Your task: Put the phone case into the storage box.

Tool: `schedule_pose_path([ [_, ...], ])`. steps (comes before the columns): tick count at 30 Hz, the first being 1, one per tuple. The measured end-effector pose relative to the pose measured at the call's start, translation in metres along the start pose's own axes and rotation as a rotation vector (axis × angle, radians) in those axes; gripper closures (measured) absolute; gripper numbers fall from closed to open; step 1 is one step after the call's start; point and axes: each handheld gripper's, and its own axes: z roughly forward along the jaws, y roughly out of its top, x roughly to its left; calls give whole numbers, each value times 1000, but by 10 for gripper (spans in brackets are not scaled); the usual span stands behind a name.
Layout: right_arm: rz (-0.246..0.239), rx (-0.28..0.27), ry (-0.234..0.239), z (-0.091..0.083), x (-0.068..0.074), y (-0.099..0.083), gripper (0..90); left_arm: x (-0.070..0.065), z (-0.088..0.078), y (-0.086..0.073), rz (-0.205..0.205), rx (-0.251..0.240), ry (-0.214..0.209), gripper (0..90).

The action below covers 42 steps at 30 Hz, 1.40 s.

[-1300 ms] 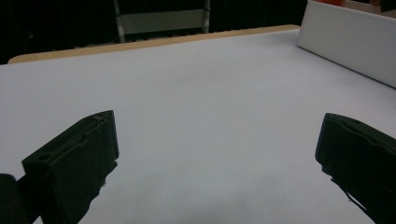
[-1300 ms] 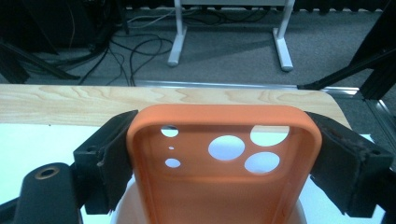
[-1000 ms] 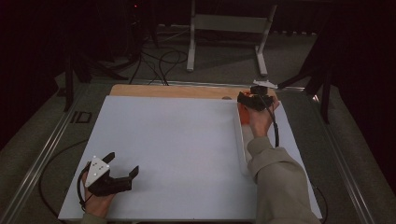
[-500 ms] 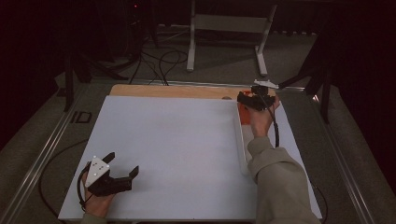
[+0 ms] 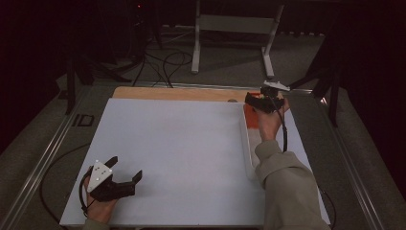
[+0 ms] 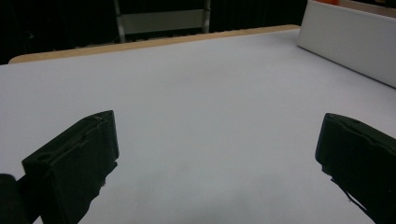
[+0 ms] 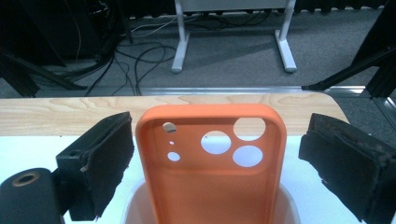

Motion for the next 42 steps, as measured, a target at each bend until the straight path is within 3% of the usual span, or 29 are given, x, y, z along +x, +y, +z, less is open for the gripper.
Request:
schedule_pose_path([
  [8, -21, 10, 4, -6, -3, 4, 82, 0, 0, 0, 0, 1, 0, 4],
  [16, -55, 62, 10, -9, -1, 3, 88, -1, 1, 0, 5, 6, 0, 4],
  [23, -117, 104, 57, -14, 5, 1, 89, -1, 1, 0, 5, 7, 0, 4],
  [42, -176, 94, 185, -40, 18, -9, 94, -2, 1, 0, 8, 7, -2, 3],
])
